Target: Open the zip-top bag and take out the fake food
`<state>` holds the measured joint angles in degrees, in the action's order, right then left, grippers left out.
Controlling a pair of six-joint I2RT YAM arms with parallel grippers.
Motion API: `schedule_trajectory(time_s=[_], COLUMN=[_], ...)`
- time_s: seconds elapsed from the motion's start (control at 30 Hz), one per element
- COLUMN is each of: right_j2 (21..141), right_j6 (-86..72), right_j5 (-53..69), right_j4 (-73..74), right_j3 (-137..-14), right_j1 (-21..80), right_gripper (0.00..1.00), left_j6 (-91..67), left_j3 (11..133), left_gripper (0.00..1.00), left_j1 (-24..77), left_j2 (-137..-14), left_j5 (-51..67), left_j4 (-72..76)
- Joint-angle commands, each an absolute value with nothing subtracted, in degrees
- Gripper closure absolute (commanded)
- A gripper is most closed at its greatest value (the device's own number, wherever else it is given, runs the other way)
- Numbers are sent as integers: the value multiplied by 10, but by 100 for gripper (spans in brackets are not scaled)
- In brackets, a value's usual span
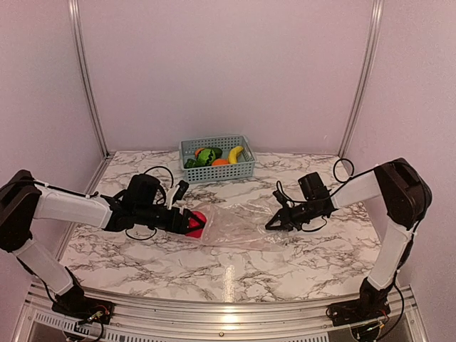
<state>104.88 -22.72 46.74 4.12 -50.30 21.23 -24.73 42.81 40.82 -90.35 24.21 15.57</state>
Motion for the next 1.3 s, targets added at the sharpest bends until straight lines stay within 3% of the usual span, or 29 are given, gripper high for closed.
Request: schedule_trajectory(time_s=[0.0, 0.2, 0.47, 0.8, 1.0, 1.27], right_j2=[1033, 1027, 1025, 1004, 996, 987], right_j6=[-229, -223, -202, -175, -165, -155], right_j5=[443, 441, 457, 463, 468, 475], right_j4=[32, 35, 55, 78, 79, 94], right_j3=[-496, -496, -509, -500, -494, -495], right_j1=[195, 184, 184, 184, 184, 185], right_gripper=[100, 100, 100, 100, 100, 100], left_j6=[-296, -362, -362, -248, -244, -301], left_j3=[377, 375, 520, 991, 1277, 1364], left_gripper=[43, 41, 41, 36, 35, 34], left_j1=[385, 347, 343, 328, 320, 305], left_j2=[-852, -816, -890, -1172, -1366, -1473], left_j5=[311, 359, 293, 101, 38, 23], left_j4=[236, 306, 283, -32, -121, -70])
